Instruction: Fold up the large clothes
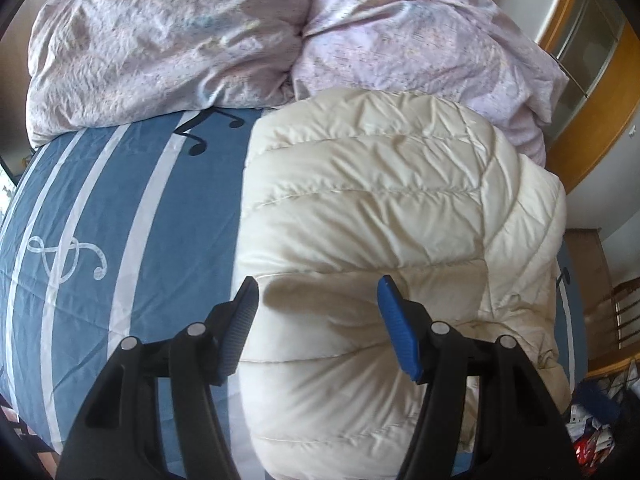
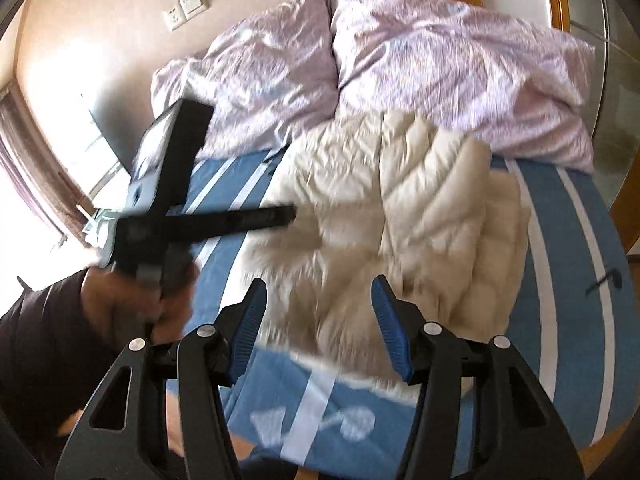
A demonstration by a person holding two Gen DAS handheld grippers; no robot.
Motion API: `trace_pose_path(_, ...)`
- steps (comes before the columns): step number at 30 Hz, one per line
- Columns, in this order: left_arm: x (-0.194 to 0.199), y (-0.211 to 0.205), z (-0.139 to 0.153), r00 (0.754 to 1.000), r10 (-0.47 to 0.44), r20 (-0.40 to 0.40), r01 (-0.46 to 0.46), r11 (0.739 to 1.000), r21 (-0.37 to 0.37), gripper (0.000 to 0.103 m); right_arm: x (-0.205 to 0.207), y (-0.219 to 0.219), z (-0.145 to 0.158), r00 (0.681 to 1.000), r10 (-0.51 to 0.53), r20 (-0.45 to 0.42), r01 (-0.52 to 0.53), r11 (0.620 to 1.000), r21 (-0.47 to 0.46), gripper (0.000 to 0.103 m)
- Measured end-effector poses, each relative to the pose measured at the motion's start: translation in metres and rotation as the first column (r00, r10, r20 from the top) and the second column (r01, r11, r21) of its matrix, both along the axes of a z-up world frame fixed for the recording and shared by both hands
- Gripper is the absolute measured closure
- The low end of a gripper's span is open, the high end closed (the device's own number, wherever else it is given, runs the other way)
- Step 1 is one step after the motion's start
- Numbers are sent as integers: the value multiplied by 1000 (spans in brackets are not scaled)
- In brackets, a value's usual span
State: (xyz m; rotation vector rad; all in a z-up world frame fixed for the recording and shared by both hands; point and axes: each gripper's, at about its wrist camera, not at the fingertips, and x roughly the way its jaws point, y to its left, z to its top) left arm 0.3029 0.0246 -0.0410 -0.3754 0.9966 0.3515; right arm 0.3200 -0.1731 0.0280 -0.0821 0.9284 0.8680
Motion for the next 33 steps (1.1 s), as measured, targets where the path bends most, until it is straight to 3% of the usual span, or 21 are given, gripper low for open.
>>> trace_pose_path(8,-1,7,-4,1000,22,0,-22,1000,-7,41,33,28,0,997,-42,58,43,999,-20,46)
trace_pose_path(18,6,-6,-7,1000,0,12,-1,1000,15,41,73,25,-53,989,-142,34,145,980,-133,47)
trace_pose_path(23,14,-8,-9,1000,-1,13,0,1000,26,40,88,18,-64,985,-170,13,170,976,-135,58)
trace_pose_path(27,22,-12,-14,1000,-10,3,10,999,36,38,92,15,-56,984,-174,24,176,982,-66,58)
trace_pose_path(33,32,-19,-22,1000,-27,-10,28,999,44,36,108,16,-75,980,-197,-23,193,974,-120,62)
